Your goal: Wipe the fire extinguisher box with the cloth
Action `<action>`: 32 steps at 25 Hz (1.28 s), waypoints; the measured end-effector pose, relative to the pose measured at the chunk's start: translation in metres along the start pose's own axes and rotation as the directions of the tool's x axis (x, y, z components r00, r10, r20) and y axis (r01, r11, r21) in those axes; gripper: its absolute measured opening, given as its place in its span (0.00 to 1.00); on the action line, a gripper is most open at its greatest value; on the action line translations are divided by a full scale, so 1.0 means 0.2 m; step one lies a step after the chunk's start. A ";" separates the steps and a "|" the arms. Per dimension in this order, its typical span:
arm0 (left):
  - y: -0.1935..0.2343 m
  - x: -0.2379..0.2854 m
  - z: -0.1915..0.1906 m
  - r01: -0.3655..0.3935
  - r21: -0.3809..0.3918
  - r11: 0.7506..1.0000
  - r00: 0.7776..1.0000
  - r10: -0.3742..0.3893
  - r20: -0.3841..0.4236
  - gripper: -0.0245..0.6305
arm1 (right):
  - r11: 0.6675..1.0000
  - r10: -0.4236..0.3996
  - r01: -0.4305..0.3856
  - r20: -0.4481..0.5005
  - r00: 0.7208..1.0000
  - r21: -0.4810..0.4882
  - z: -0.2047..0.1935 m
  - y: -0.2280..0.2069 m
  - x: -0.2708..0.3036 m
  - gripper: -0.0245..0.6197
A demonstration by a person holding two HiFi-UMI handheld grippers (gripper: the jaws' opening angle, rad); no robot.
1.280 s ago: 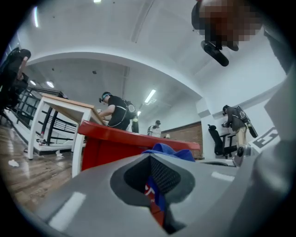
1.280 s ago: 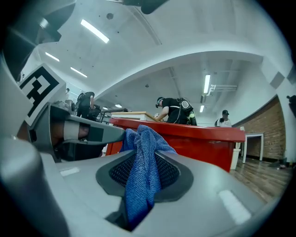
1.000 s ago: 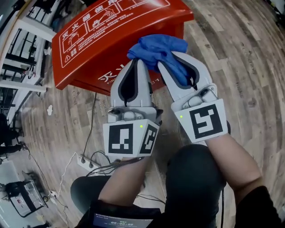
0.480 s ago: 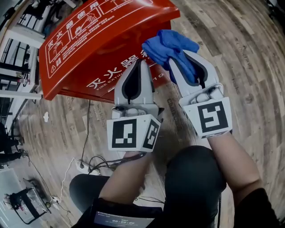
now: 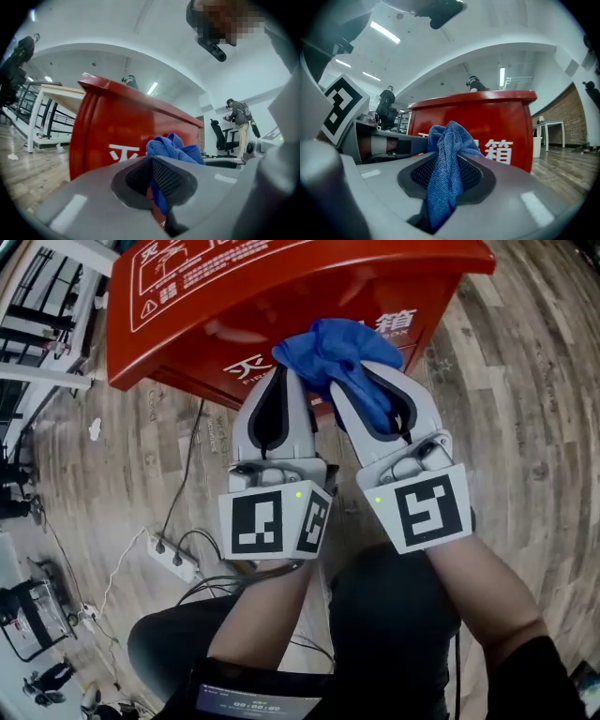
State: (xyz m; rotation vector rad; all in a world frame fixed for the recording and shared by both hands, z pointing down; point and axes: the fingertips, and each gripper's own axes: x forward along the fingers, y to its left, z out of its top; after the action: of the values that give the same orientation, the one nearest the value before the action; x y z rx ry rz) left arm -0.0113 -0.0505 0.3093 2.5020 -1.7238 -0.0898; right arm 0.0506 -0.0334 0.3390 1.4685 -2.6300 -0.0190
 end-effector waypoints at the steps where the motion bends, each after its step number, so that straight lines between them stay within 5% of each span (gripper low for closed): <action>1: 0.06 -0.03 -0.01 -0.023 0.002 1.000 1.000 0.023 -0.001 0.04 | 1.000 0.025 -0.025 -0.001 1.000 0.003 -0.01 0.06 0.03 0.22; 10: 0.55 -0.36 -0.09 -0.237 0.032 0.971 0.971 0.238 -0.015 0.04 | 0.975 0.222 -0.222 0.024 0.975 0.018 -0.08 0.57 0.27 0.22; 15: 0.63 -0.43 -0.15 -0.257 0.073 0.964 0.965 0.259 -0.025 0.04 | 0.966 0.255 -0.258 0.080 0.964 0.030 -0.13 0.70 0.33 0.22; 25: 0.19 -0.17 -0.32 -0.057 0.052 0.997 0.995 0.061 -0.082 0.04 | 0.995 0.062 -0.064 0.019 0.998 0.080 -0.35 0.23 0.12 0.22; 32: -0.25 0.07 -0.49 0.139 0.037 0.990 0.985 -0.134 -0.113 0.04 | 0.990 -0.112 0.114 -0.031 0.993 0.077 -0.56 -0.23 -0.07 0.22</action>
State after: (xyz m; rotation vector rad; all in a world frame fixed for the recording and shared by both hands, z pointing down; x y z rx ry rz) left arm 0.0500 -0.0413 0.4005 2.6015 -1.5292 0.0757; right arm 0.1104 -0.0390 0.4452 1.6302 -2.5505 0.0942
